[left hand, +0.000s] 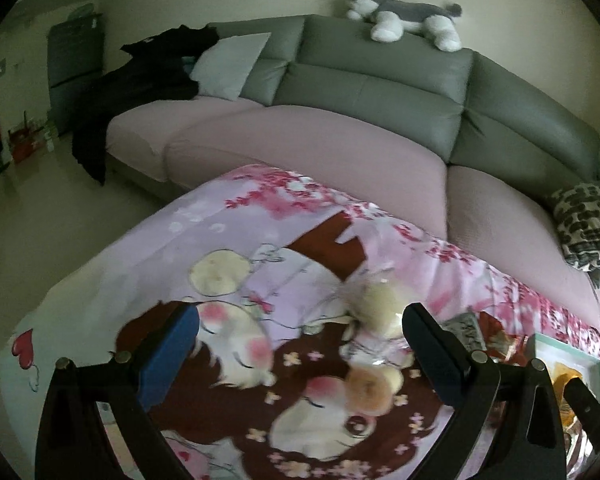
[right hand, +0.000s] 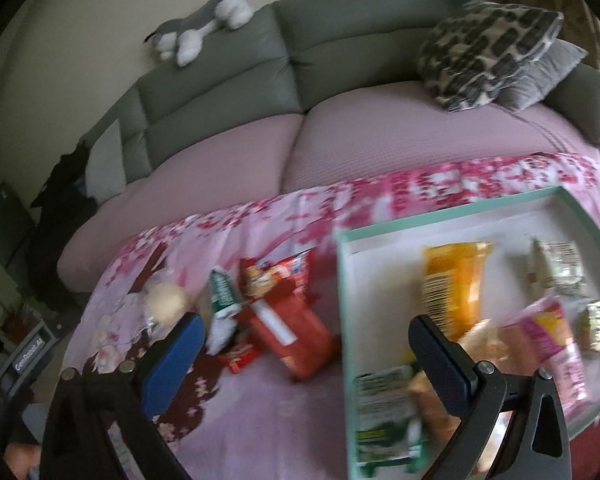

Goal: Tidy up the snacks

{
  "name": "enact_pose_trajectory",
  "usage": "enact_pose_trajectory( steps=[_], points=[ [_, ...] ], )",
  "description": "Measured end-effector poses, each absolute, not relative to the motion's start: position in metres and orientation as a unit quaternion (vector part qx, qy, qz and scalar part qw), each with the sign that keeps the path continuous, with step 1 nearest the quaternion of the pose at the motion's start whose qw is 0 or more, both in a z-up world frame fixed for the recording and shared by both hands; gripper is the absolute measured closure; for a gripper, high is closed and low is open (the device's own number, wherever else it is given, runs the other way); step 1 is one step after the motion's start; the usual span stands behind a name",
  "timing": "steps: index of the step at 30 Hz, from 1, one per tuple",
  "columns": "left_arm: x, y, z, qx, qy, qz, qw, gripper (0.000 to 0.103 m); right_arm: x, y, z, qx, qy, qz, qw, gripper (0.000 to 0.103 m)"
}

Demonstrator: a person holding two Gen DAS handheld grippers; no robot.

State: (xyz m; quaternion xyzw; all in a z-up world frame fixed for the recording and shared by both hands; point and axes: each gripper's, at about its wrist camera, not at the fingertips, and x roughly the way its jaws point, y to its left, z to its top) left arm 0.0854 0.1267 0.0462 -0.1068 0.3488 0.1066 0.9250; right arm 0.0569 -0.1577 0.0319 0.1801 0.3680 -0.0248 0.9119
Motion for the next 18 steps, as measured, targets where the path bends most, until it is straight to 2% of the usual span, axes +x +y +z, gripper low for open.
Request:
enact_pose_trajectory(
  steps=[9,18],
  points=[
    [0.086,0.166,0.026,-0.132,0.383,0.125,0.906,0.002,0.071,-0.113,0.014,0.157,0.409,0.016,0.899,0.0],
    [0.097,0.163,-0.002,-0.131,0.424,0.092,0.891,0.002,0.081,-0.085,-0.001,0.127,0.435,0.029,0.891,0.0]
  ],
)
